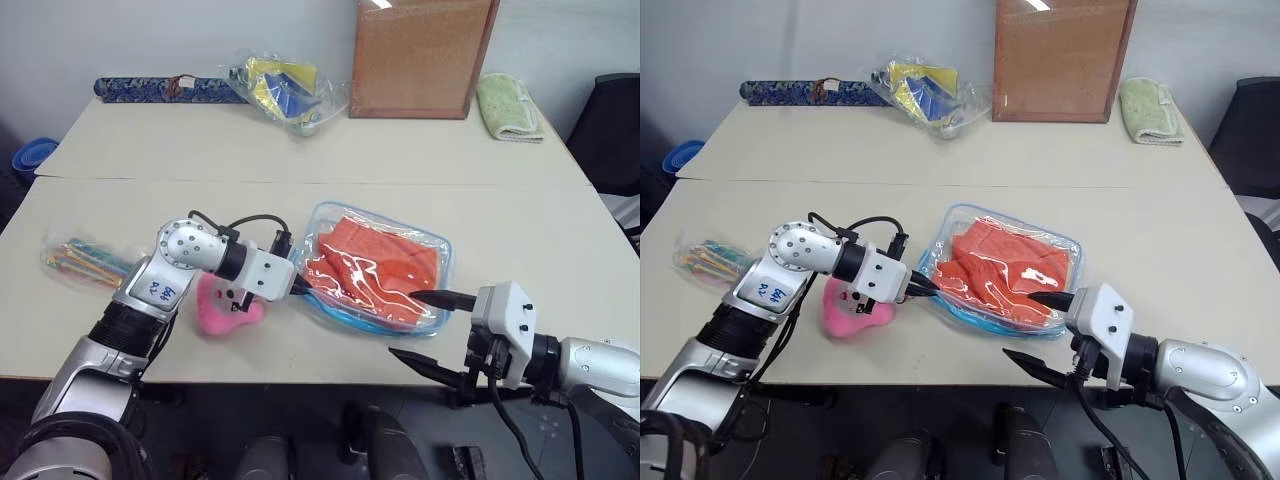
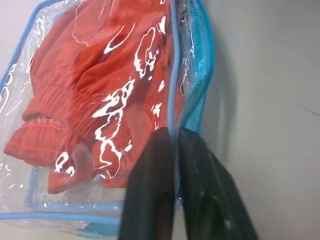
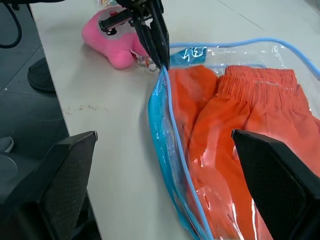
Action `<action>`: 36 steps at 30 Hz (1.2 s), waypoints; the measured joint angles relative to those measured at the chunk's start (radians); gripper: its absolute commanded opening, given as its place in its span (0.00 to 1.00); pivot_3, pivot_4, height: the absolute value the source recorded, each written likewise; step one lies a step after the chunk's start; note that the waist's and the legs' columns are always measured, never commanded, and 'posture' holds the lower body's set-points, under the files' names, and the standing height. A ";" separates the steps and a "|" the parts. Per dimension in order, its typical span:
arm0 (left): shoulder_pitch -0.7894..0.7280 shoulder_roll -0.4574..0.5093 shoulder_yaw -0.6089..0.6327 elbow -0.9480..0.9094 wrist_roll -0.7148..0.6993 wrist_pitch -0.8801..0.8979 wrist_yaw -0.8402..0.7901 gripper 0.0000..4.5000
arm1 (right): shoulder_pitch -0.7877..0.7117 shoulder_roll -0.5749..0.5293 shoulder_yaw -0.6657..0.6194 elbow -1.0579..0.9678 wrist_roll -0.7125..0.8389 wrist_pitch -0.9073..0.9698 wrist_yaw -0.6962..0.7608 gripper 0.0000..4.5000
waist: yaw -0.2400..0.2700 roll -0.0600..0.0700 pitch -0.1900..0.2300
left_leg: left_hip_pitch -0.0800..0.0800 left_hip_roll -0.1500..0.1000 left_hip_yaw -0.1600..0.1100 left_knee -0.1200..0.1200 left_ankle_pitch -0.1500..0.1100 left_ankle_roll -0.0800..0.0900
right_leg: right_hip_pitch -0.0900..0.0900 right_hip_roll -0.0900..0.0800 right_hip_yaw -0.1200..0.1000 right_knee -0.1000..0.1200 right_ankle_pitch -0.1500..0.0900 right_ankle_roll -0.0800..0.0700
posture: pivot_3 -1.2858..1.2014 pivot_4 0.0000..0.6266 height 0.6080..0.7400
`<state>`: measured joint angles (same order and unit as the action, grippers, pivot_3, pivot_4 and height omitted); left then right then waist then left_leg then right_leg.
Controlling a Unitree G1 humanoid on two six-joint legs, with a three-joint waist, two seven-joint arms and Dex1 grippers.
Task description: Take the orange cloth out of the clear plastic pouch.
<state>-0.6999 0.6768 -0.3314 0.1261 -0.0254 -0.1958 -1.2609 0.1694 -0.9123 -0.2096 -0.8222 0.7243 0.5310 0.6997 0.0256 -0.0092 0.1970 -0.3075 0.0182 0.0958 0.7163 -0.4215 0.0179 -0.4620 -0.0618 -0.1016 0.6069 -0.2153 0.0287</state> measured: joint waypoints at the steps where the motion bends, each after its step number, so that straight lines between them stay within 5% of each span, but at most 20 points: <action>1: 0.005 0.000 0.000 -0.001 -0.006 0.018 -0.004 0.00 | 0.000 0.000 0.000 0.001 0.000 0.000 0.003 1.00 | 0.000 0.000 0.000 | 0.000 0.000 0.000 0.000 0.000 0.000 | 0.000 0.000 0.000 0.000 0.000 0.000 | 0.52 0.24 1.00; 9: 0.008 -0.034 0.018 -0.027 -0.061 0.235 -0.005 0.00 | 0.011 0.000 -0.018 0.003 -0.004 -0.002 0.007 1.00 | 0.001 0.000 0.000 | 0.000 0.000 0.000 0.000 0.000 0.000 | 0.000 0.000 0.000 0.000 0.000 0.000 | 0.52 0.24 1.00; 19: -0.142 -0.247 0.166 -0.095 -0.252 0.918 0.243 0.00 | 0.041 0.025 0.024 0.002 -0.111 -0.009 -0.005 1.00 | -0.002 -0.001 0.000 | -0.010 -0.002 -0.003 0.001 0.001 0.002 | 0.000 0.000 0.000 0.001 0.002 0.003 | 0.52 0.24 1.00; 21: -0.148 -0.280 0.169 -0.131 -0.282 1.021 0.294 0.00 | 0.016 0.046 0.070 0.009 -0.148 -0.003 -0.030 0.91 | -0.004 -0.001 0.000 | -0.009 -0.001 -0.003 0.002 0.001 0.001 | 0.000 0.000 0.000 0.001 0.002 0.003 | 0.52 0.24 1.00; 25: -0.140 -0.284 0.145 -0.190 -0.288 1.059 0.325 0.00 | -0.112 0.132 0.159 0.087 -0.231 0.023 -0.124 0.65 | -0.008 0.000 0.000 | -0.008 -0.002 -0.003 0.002 0.002 -0.001 | -0.001 -0.001 0.001 0.001 0.001 0.002 | 0.52 0.24 1.00; 36: -0.106 -0.268 0.095 -0.206 -0.281 1.012 0.348 0.00 | -0.218 0.181 0.233 0.181 -0.409 0.060 -0.218 0.65 | -0.002 0.000 0.000 | -0.008 -0.002 -0.004 0.002 0.003 -0.003 | -0.001 -0.001 0.000 0.003 0.000 0.000 | 0.52 0.24 1.00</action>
<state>-0.8060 0.4090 -0.2369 -0.0797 -0.3063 0.8163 -0.9126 -0.0490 -0.7309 0.0232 -0.6411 0.3158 0.5910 0.4815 0.0239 -0.0095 0.1966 -0.3159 0.0165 0.0920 0.7186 -0.4181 0.0150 -0.4632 -0.0624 -0.1017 0.6103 -0.2150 0.0292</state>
